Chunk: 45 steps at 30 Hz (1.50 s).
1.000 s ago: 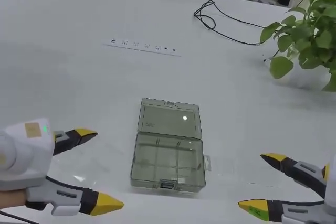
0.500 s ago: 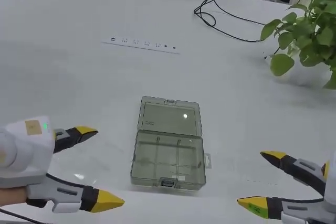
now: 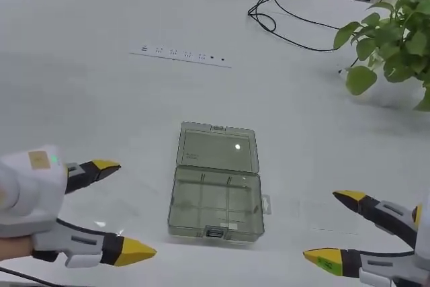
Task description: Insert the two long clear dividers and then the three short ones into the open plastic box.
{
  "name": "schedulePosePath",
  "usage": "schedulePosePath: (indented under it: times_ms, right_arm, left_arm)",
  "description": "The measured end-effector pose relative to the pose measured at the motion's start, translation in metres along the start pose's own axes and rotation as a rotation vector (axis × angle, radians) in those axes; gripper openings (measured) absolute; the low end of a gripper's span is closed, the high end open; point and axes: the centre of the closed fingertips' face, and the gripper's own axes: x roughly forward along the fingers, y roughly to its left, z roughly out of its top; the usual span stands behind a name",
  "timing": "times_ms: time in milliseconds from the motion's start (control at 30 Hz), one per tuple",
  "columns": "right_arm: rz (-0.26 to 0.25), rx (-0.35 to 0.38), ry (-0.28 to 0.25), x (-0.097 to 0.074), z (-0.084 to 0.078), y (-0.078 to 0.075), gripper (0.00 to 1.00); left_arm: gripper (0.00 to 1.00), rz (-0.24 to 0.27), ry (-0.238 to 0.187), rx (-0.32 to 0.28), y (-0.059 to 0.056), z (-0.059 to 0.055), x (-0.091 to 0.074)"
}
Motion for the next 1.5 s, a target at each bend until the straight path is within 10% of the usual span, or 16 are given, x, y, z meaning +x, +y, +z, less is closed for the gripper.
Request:
schedulePosePath:
  times_ms: [600,1500]
  right_arm:
    - [-0.004,0.010,-0.015,0.000,0.002,0.000,0.82]
    - [0.000,0.030,-0.022,0.003,0.000,0.001,0.81]
  left_arm:
    - [0.80,0.166,0.068,-0.093,0.055,-0.019,-0.023]
    - [0.47,0.322,0.333,-0.244,0.099,-0.074,-0.025]
